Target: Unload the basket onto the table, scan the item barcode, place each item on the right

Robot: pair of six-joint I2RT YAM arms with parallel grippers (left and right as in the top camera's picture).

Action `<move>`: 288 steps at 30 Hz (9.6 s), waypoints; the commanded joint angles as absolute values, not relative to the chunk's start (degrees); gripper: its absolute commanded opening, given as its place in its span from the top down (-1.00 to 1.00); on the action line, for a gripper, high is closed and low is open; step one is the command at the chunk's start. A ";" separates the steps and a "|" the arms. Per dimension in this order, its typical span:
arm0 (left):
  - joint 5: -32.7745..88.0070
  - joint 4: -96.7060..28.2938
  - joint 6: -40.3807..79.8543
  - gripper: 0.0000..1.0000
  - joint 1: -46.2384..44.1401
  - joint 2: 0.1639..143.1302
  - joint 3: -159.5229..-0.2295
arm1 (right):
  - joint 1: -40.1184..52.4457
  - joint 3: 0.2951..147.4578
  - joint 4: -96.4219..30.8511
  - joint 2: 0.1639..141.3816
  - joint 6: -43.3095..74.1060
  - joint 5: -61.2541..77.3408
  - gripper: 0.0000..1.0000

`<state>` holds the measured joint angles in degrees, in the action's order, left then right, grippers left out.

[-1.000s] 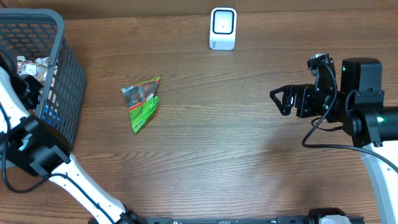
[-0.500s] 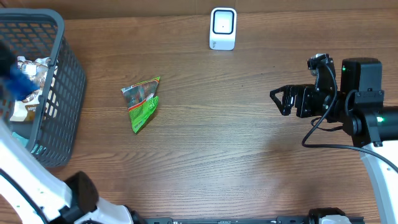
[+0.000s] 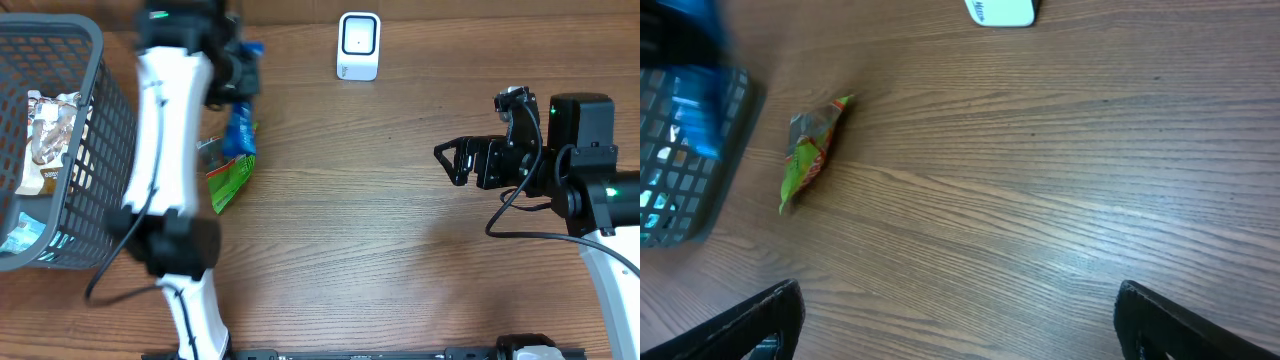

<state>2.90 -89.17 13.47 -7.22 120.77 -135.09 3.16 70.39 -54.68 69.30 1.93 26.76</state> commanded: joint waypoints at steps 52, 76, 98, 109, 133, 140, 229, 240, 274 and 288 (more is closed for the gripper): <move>2.02 -85.84 2.96 -0.84 40.49 129.58 -161.77 | 3.53 72.29 -55.88 69.19 2.20 27.07 -0.99; 3.42 -77.06 0.40 -0.99 37.65 153.40 -161.38 | 3.53 72.29 -56.27 69.19 3.07 27.07 -0.99; -2.11 -77.82 1.76 -0.56 33.15 166.60 -159.37 | 3.53 72.29 -56.75 69.19 3.07 27.07 -0.99; -4.86 -80.42 5.98 -0.68 32.60 167.19 -159.59 | 3.53 72.29 -57.14 69.19 3.09 27.07 -0.99; -4.01 -96.82 4.67 -0.68 32.67 122.32 -167.26 | 3.53 72.29 -57.12 69.19 3.22 27.05 -0.99; -3.33 -96.82 4.71 -0.69 32.64 110.93 -166.32 | 3.53 72.29 -57.63 69.19 3.22 27.07 -0.99; 2.72 -93.62 4.47 0.00 37.04 154.34 -164.00 | 3.53 72.29 -62.00 71.92 2.81 28.77 -1.00; -0.05 -85.73 4.84 -0.29 36.73 154.74 -163.50 | 3.53 72.29 -60.62 71.92 2.83 28.77 -1.00; 6.90 -93.06 2.52 0.91 34.44 154.26 -180.09 | 3.53 72.29 -59.77 71.92 3.03 28.75 -1.00; 1.48 -83.83 2.83 -1.00 34.44 154.41 -173.21 | 3.57 72.29 -59.29 72.10 3.03 28.77 -1.00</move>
